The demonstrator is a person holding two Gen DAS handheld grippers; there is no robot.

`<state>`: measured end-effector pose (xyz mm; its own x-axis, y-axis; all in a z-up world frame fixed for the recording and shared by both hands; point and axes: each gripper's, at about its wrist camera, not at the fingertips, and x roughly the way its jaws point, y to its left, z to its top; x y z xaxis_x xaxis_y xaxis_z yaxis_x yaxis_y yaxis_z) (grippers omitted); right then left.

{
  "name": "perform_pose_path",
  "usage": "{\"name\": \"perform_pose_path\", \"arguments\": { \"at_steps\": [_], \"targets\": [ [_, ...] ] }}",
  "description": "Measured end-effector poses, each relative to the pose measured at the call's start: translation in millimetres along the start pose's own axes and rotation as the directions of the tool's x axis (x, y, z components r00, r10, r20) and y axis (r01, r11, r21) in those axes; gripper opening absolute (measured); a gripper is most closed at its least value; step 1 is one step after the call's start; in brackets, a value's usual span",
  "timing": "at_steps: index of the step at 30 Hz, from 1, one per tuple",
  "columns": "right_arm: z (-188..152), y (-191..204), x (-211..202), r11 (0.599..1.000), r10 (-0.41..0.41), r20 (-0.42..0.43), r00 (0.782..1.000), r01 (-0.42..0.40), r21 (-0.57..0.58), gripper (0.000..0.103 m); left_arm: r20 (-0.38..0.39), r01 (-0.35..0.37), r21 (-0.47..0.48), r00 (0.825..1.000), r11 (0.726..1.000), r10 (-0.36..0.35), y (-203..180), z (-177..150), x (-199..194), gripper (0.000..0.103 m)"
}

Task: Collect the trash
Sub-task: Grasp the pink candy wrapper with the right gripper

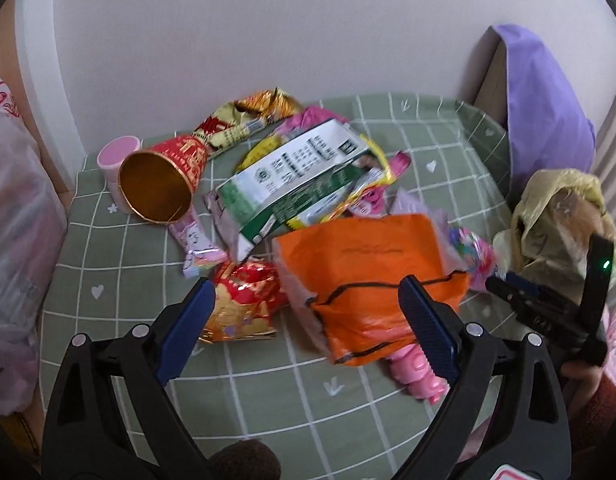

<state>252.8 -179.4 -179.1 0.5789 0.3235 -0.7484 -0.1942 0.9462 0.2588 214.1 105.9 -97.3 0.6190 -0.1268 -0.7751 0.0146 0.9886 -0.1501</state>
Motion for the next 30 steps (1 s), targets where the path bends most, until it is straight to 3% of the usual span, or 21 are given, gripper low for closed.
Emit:
{"name": "perform_pose_path", "arguments": {
  "at_steps": [6,10,14,17,19,21,22,28,30],
  "targets": [
    [-7.8,40.0,-8.8,0.988,0.132,-0.039,0.991,-0.134,-0.071,0.055,-0.021,0.011,-0.038,1.0,0.999,-0.011,16.8,4.5,7.3,0.088],
    [3.0,52.7,-32.8,0.975,0.01,0.083,0.996,0.009,-0.222,0.054,-0.02,0.013,-0.044,1.0,0.999,-0.014,21.8,7.4,7.2,0.088],
    [32.7,46.5,-15.1,0.972,0.041,0.075,0.996,-0.022,-0.233,0.054,-0.021,0.026,-0.051,0.999,0.998,-0.027,27.0,7.6,6.5,0.086],
    [43.2,56.3,22.3,0.961,0.033,0.01,0.999,-0.029,-0.276,0.039,-0.03,0.019,-0.059,0.999,0.998,-0.021,32.9,2.6,4.2,0.085],
    [38.6,58.0,40.1,0.953,0.034,-0.04,0.999,-0.044,-0.298,0.035,-0.024,0.028,-0.077,0.999,0.997,-0.03,39.0,0.0,2.5,0.085],
    [33.0,56.9,46.8,0.949,0.047,-0.083,0.995,-0.07,-0.307,0.017,-0.029,0.026,-0.092,0.999,0.995,-0.029,43.9,-2.0,2.3,0.085],
    [31.7,56.8,46.4,0.949,0.063,-0.1,0.993,-0.091,-0.301,0.013,-0.027,0.026,-0.098,0.999,0.995,-0.029,45.8,-2.7,1.4,0.085],
    [26.3,57.6,3.3,0.954,0.044,-0.031,0.999,-0.051,-0.296,0.009,0.003,0.082,-0.065,0.997,0.995,-0.081,42.4,3.0,-1.3,0.086],
    [27.7,52.3,-14.2,0.963,0.02,0.013,1.0,-0.016,-0.267,0.009,0.009,0.063,-0.053,0.998,0.997,-0.062,44.4,5.9,-0.3,0.086]
  ]
}}
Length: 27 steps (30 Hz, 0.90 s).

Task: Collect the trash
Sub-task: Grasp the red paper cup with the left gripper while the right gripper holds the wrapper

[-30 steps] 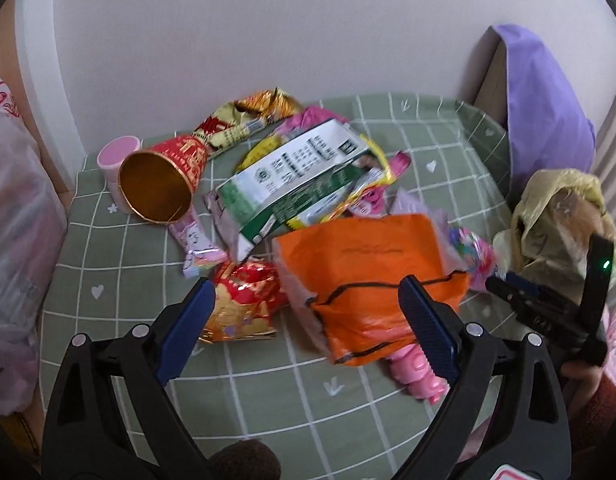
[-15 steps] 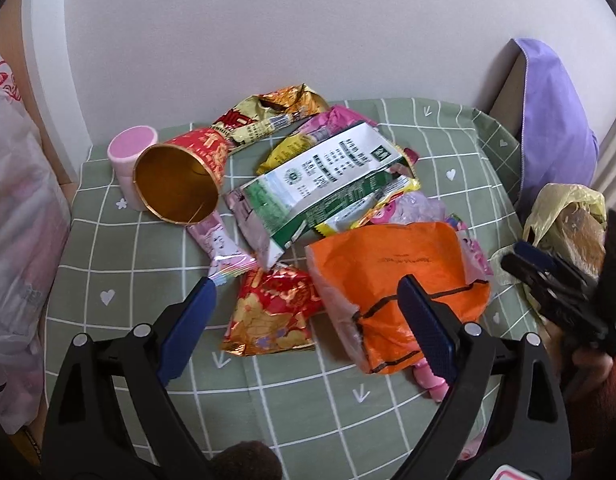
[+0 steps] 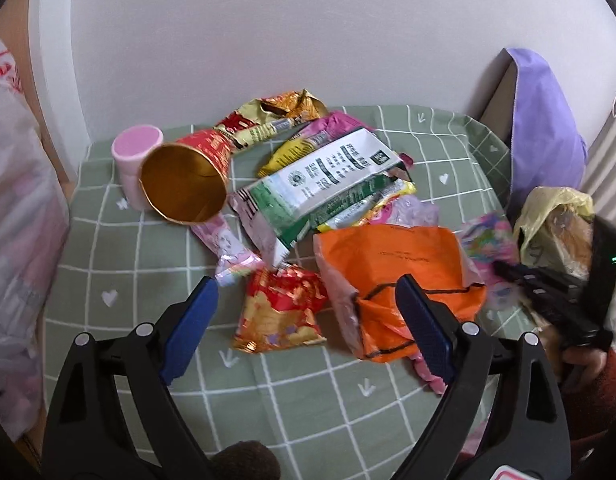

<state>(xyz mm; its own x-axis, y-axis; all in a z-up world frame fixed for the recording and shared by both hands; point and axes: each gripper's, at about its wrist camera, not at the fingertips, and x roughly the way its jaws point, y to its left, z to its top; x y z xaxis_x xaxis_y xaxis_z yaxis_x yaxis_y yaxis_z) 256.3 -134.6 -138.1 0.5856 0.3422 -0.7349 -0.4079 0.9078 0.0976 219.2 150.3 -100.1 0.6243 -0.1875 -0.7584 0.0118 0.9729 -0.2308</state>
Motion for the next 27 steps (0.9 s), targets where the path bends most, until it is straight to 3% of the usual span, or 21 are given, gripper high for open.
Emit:
{"name": "perform_pose_path", "arguments": {
  "at_steps": [2,5,8,12,15,20,22,23,27],
  "targets": [
    [-1.0,-7.7,-15.9,0.999,-0.024,0.025,0.999,0.024,0.025,0.009,0.0,-0.019,-0.06,1.0,0.998,0.019,13.5,5.5,2.9,0.086],
    [-4.9,-18.8,-35.1,0.996,-0.047,0.05,0.998,0.043,0.075,0.009,0.077,-0.051,-0.177,0.995,0.983,0.065,39.9,16.8,1.8,0.086],
    [-9.9,-26.0,-48.2,0.993,-0.065,0.054,0.996,0.059,0.107,0.009,0.11,-0.09,-0.206,0.987,0.974,0.114,50.7,27.1,3.6,0.08],
    [-12.5,-29.7,-54.7,0.989,-0.086,0.047,0.995,0.079,0.126,0.009,0.122,-0.065,-0.23,0.988,0.971,0.095,53.7,39.3,12.5,0.067],
    [-12.5,-30.0,-53.5,0.986,-0.094,0.034,0.995,0.089,0.138,0.009,0.087,-0.067,-0.252,0.992,0.965,0.092,57.7,52.9,33.6,0.061],
    [-6.0,-26.4,-62.9,0.987,-0.123,0.048,0.991,0.117,0.11,0.009,0.006,-0.079,-0.307,0.996,0.949,0.085,72.9,61.6,55.7,0.034],
    [-3.5,-24.8,-66.4,0.988,-0.129,0.055,0.99,0.123,0.096,0.009,0.0,-0.064,-0.291,0.998,0.954,0.067,72.7,62.4,58.0,0.013],
    [-2.1,-24.2,-67.7,0.988,-0.13,0.058,0.99,0.125,0.09,0.009,0.003,-0.061,-0.285,0.998,0.957,0.065,72.0,62.5,56.9,0.008],
    [5.4,-23.0,-73.7,0.989,-0.132,0.077,0.988,0.126,0.073,0.009,0.058,-0.029,-0.273,0.997,0.962,0.046,61.9,62.0,35.1,0.003]
  ]
}}
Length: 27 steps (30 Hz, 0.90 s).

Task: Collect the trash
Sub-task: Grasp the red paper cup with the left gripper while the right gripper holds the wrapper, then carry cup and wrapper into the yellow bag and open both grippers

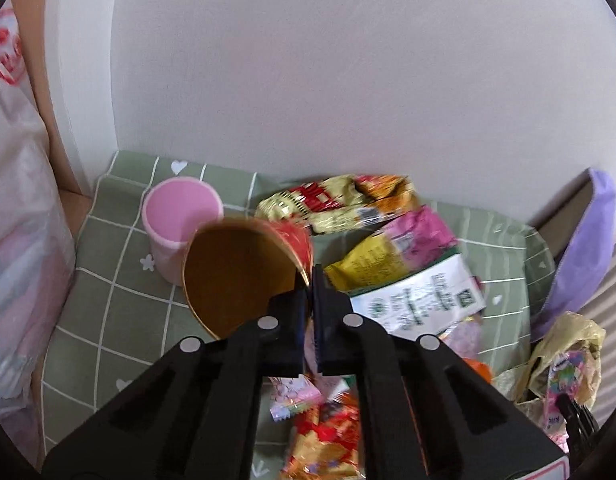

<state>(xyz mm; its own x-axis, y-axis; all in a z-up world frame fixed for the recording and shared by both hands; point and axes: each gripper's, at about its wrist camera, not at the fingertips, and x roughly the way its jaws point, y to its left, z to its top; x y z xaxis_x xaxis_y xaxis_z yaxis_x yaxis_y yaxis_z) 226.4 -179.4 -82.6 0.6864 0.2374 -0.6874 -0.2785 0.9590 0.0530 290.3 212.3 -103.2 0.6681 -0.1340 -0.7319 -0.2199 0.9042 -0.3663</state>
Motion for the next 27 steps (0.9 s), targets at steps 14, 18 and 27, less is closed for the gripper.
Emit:
{"name": "perform_pose_path", "arguments": {
  "at_steps": [14,18,27],
  "targets": [
    [23.4,5.4,-16.7,1.0,0.007,0.107,0.994,-0.006,-0.01,0.009,0.058,0.235,0.224,0.965,0.946,-0.254,-98.3,2.3,-81.3,0.003],
    [26.6,-2.5,-44.3,0.999,-0.038,0.162,0.986,0.036,0.013,0.009,0.014,0.346,0.314,0.93,0.884,-0.368,-145.0,1.9,-91.9,0.003],
    [20.3,-60.2,-140.7,0.948,-0.317,0.264,0.911,0.293,0.125,0.009,-0.247,0.647,0.481,0.748,0.592,-0.616,-289.4,-18.5,-86.5,0.003]
  ]
}}
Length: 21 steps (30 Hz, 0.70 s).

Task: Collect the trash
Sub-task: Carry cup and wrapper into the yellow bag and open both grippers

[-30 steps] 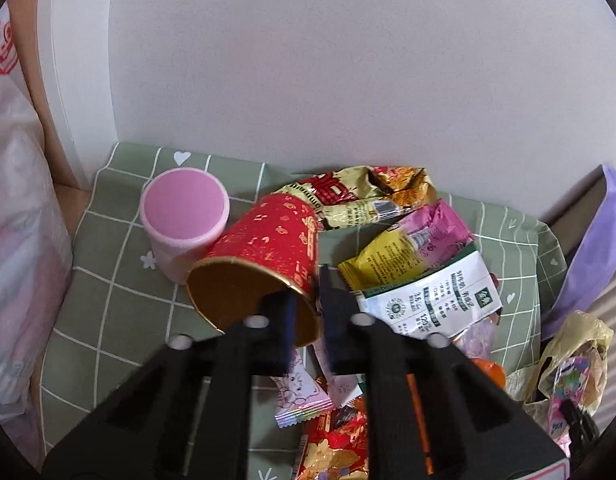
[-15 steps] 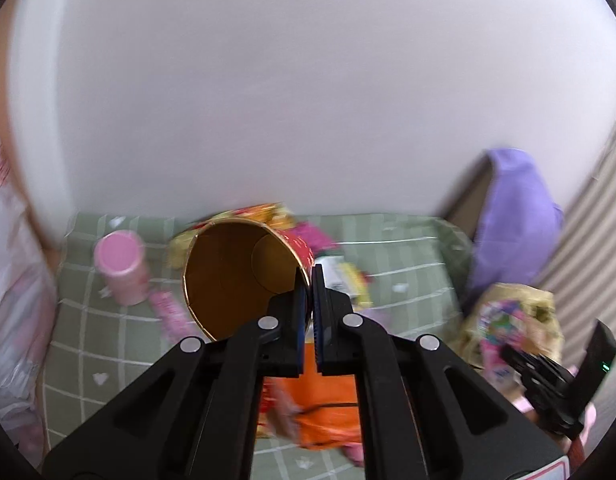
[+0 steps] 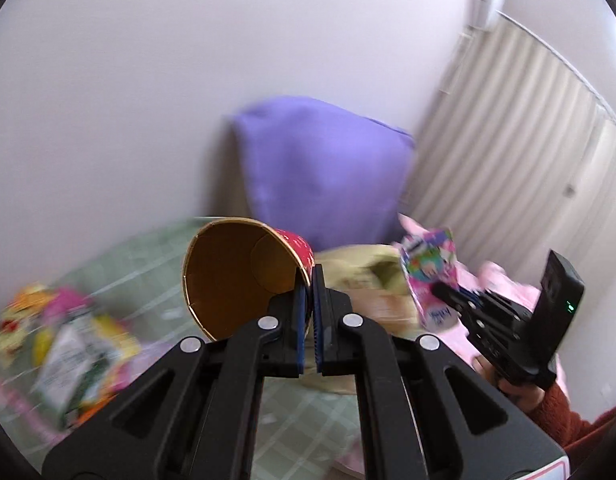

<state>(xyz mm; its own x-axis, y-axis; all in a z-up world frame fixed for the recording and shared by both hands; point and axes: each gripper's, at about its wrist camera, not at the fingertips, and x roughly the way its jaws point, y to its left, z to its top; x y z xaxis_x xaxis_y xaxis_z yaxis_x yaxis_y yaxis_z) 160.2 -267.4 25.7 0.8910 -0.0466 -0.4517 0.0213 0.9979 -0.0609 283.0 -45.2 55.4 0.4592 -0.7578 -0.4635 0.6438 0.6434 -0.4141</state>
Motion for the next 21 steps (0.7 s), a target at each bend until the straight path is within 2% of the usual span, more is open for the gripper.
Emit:
{"name": "perform_pose_path", "arguments": {
  "at_steps": [2,4,6,9,11,13,16,18,21],
  "targets": [
    [2.5,-27.8,-13.3,0.997,-0.066,0.012,0.998,0.066,0.029,0.009,-0.033,0.074,0.026,0.997,0.997,-0.073,-16.7,7.9,23.0,0.003],
    [4.2,-50.4,-22.3,0.991,-0.119,0.014,0.993,0.118,0.064,0.009,-0.087,0.151,0.055,0.985,0.987,-0.146,-39.0,16.4,58.4,0.003],
    [5.2,-67.9,-28.5,0.984,-0.151,0.01,0.988,0.149,0.097,0.009,-0.156,0.228,0.064,0.964,0.972,-0.216,-57.6,22.3,99.5,0.003],
    [4.9,-85.6,-29.0,0.976,-0.175,-0.004,0.985,0.174,0.131,0.009,-0.237,0.269,0.075,0.94,0.96,-0.245,-78.1,23.9,152.6,0.003],
    [3.5,-93.0,-23.6,0.974,-0.173,-0.019,0.985,0.174,0.146,0.009,-0.316,0.262,0.057,0.92,0.963,-0.231,-79.2,17.2,189.9,0.003],
    [3.2,-94.8,-16.4,0.977,-0.159,-0.03,0.987,0.161,0.138,0.009,-0.401,0.209,0.102,0.903,0.972,-0.152,-78.1,3.3,221.1,0.003],
    [-1.6,-91.5,3.9,0.988,-0.106,-0.058,0.993,0.112,0.104,0.009,-0.458,0.155,0.198,0.888,0.968,-0.048,-66.8,-21.5,227.9,0.003],
    [-7.4,-88.3,25.9,0.993,-0.068,-0.097,0.993,0.076,0.089,0.009,-0.477,0.118,0.221,0.879,0.968,0.002,-53.2,-31.6,227.1,0.003],
    [-18.4,-79.2,67.1,0.997,-0.001,-0.172,0.985,0.015,0.081,0.009,-0.494,0.101,0.179,0.87,0.979,0.001,-32.9,-35.8,226.1,0.003]
  ]
}}
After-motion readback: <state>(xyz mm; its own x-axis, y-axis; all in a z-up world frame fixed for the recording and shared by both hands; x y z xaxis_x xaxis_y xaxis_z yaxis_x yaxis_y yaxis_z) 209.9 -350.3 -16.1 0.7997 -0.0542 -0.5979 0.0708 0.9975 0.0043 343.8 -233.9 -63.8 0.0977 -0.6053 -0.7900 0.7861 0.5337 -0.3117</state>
